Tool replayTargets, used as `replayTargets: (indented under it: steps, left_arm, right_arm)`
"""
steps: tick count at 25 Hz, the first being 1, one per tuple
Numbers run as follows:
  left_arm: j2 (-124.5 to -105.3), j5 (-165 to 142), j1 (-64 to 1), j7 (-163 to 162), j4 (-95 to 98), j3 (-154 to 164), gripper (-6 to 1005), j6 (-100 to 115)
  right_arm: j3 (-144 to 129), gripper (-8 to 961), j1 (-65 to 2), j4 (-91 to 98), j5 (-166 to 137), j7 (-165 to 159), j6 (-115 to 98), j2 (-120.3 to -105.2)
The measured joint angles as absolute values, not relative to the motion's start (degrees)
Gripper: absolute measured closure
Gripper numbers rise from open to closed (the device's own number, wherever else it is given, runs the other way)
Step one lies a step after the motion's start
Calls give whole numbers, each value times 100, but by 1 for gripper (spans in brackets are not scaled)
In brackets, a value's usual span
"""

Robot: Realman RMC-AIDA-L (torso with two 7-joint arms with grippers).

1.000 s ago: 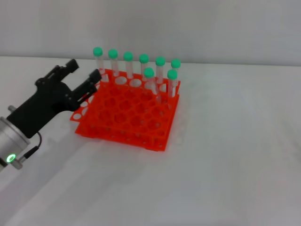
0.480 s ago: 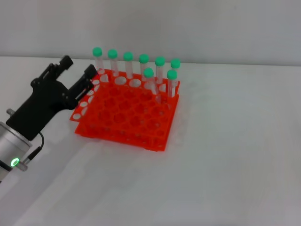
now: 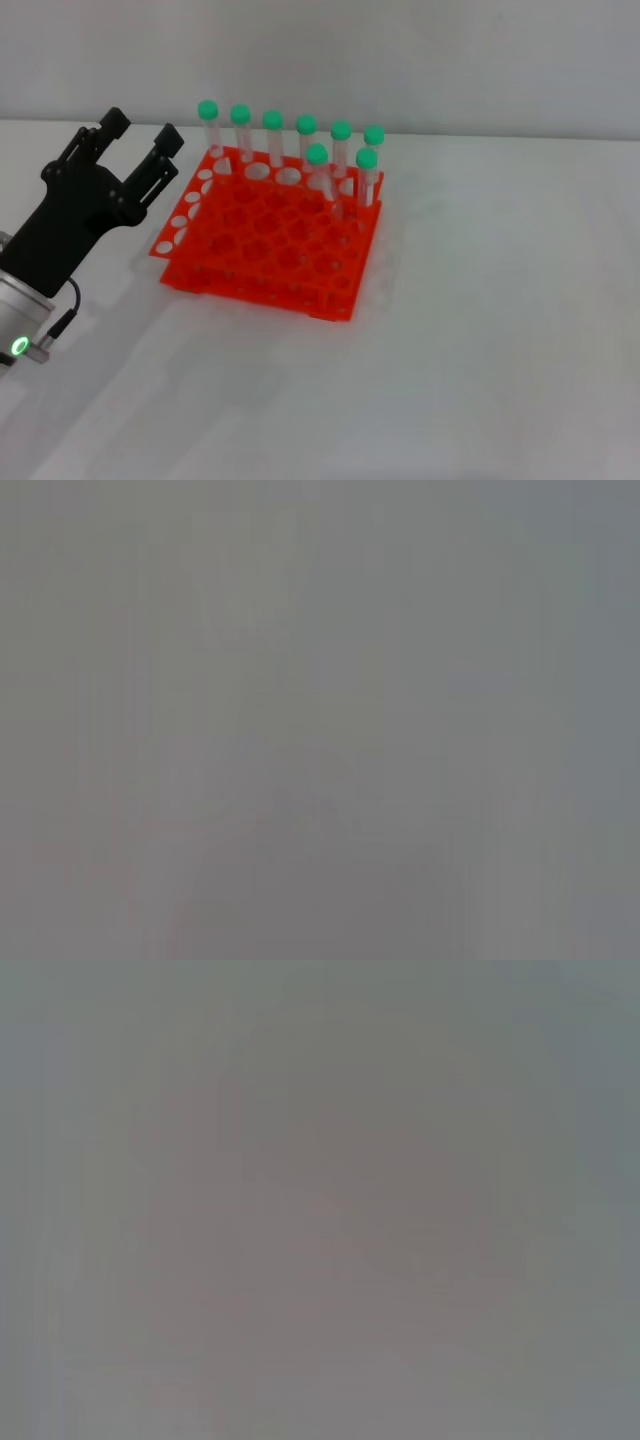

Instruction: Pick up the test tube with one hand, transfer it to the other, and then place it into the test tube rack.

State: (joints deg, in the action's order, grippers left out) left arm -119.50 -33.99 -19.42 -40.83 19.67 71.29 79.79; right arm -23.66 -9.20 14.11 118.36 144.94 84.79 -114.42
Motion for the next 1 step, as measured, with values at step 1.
replayTargets:
  steps: [1]
  left_arm:
    - [-11951, -3383, -1966, -4034, 1909, 7129, 254, 7979]
  right_arm:
    - [-2340, 99, -927, 1409, 11837, 14538, 8486, -11443]
